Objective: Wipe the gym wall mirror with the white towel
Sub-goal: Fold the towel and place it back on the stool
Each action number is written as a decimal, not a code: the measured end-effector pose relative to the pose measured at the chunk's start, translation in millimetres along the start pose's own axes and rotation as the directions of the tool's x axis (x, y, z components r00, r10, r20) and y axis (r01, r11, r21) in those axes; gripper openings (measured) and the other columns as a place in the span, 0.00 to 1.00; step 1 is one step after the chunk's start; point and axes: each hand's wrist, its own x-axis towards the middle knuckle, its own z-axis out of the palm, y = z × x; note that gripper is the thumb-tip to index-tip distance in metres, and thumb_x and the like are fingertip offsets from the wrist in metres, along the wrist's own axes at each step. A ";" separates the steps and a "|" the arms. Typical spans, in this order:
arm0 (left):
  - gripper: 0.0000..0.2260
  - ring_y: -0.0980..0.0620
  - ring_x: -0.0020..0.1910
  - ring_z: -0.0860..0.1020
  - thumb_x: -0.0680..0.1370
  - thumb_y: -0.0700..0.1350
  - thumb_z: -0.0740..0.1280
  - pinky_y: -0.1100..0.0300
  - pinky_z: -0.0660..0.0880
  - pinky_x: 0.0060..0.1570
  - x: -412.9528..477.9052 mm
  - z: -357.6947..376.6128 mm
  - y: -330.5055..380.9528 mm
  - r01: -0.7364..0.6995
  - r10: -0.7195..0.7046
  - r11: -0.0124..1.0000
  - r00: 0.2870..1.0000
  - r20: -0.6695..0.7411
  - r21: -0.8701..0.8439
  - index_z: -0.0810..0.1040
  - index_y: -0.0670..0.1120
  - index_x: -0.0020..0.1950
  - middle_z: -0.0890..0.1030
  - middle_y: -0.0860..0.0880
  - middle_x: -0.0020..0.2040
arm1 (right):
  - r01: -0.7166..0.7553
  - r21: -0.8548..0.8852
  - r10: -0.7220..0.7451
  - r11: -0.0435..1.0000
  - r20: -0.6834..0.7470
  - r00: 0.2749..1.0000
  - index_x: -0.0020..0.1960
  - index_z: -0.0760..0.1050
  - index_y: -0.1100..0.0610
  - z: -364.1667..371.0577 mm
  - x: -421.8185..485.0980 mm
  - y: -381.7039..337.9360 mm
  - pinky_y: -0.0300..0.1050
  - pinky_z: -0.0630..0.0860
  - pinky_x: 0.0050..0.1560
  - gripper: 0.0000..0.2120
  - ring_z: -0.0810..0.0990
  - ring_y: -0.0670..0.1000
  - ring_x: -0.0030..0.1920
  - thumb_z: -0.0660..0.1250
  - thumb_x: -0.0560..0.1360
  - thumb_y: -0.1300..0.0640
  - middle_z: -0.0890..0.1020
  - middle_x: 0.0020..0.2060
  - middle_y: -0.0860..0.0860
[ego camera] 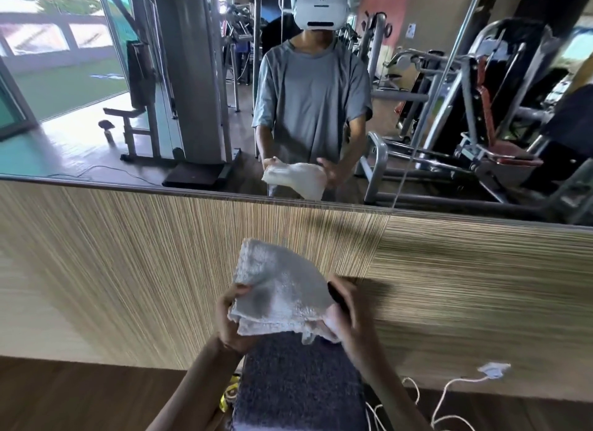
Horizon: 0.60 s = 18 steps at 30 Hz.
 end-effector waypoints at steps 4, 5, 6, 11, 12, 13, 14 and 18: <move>0.18 0.45 0.41 0.83 0.52 0.43 0.82 0.53 0.81 0.41 -3.4 6.3 -0.6 0.059 -0.055 0.997 0.997 0.062 -0.057 0.85 0.41 0.38 0.83 0.43 0.41 | -0.555 0.547 0.386 0.627 0.400 0.831 0.70 0.63 0.38 1.0 -2.8 -7.2 0.28 0.75 0.52 0.24 0.77 0.29 0.55 0.67 0.78 0.40 0.77 0.62 0.31; 0.16 0.43 0.48 0.83 0.63 0.44 0.78 0.50 0.80 0.49 -1.9 10.8 -0.9 0.112 -0.102 0.992 0.981 0.162 -0.056 0.85 0.39 0.47 0.83 0.41 0.48 | -0.658 0.628 0.404 0.417 0.520 0.752 0.70 0.64 0.35 3.8 -1.7 -3.6 0.28 0.76 0.49 0.27 0.78 0.27 0.52 0.73 0.76 0.44 0.78 0.60 0.29; 0.17 0.41 0.55 0.81 0.70 0.45 0.72 0.47 0.77 0.56 -1.2 9.4 0.0 0.141 -0.136 0.990 0.968 0.209 -0.009 0.83 0.37 0.55 0.82 0.39 0.54 | -0.684 0.628 0.389 0.371 0.564 0.728 0.70 0.69 0.38 8.2 3.9 -1.7 0.33 0.80 0.47 0.28 0.82 0.34 0.51 0.75 0.73 0.43 0.81 0.60 0.37; 0.28 0.48 0.39 0.82 0.61 0.57 0.80 0.57 0.79 0.40 6.8 -16.9 22.0 0.093 -0.060 0.947 0.992 -0.112 0.309 0.81 0.44 0.55 0.83 0.46 0.42 | -0.669 0.654 0.501 0.353 0.472 0.725 0.63 0.76 0.63 -9.5 39.2 3.9 0.57 0.82 0.47 0.22 0.83 0.64 0.54 0.76 0.71 0.59 0.81 0.57 0.63; 0.26 0.47 0.36 0.82 0.66 0.57 0.76 0.57 0.79 0.36 7.9 -14.5 28.6 0.099 -0.038 0.921 0.985 -0.166 0.377 0.80 0.40 0.55 0.83 0.44 0.41 | -0.659 0.621 0.514 0.423 0.434 0.740 0.65 0.74 0.61 -12.6 45.2 6.3 0.56 0.82 0.50 0.23 0.83 0.62 0.55 0.74 0.73 0.58 0.82 0.58 0.61; 0.25 0.46 0.36 0.82 0.69 0.58 0.75 0.56 0.79 0.35 10.6 -12.7 31.9 0.126 -0.046 0.888 0.981 -0.187 0.441 0.81 0.39 0.54 0.84 0.42 0.41 | -0.634 0.596 0.501 0.493 0.402 0.767 0.67 0.72 0.59 -16.6 50.7 5.5 0.56 0.81 0.54 0.24 0.83 0.60 0.56 0.73 0.73 0.56 0.82 0.58 0.59; 0.25 0.45 0.38 0.83 0.67 0.60 0.77 0.56 0.80 0.35 13.0 -6.6 35.6 0.151 -0.046 0.810 0.979 -0.196 0.566 0.83 0.40 0.51 0.85 0.41 0.43 | -0.603 0.564 0.483 0.564 0.367 0.795 0.67 0.71 0.57 -20.4 55.0 1.9 0.56 0.79 0.58 0.24 0.82 0.57 0.57 0.72 0.74 0.54 0.82 0.57 0.56; 0.13 0.48 0.38 0.82 0.68 0.49 0.79 0.62 0.79 0.33 22.2 13.3 28.5 0.091 0.141 0.612 0.965 -0.221 0.786 0.80 0.42 0.43 0.84 0.50 0.35 | -0.584 0.447 0.515 0.678 0.278 0.811 0.55 0.70 0.49 -21.4 67.3 3.8 0.51 0.77 0.54 0.06 0.80 0.52 0.51 0.67 0.80 0.51 0.80 0.53 0.54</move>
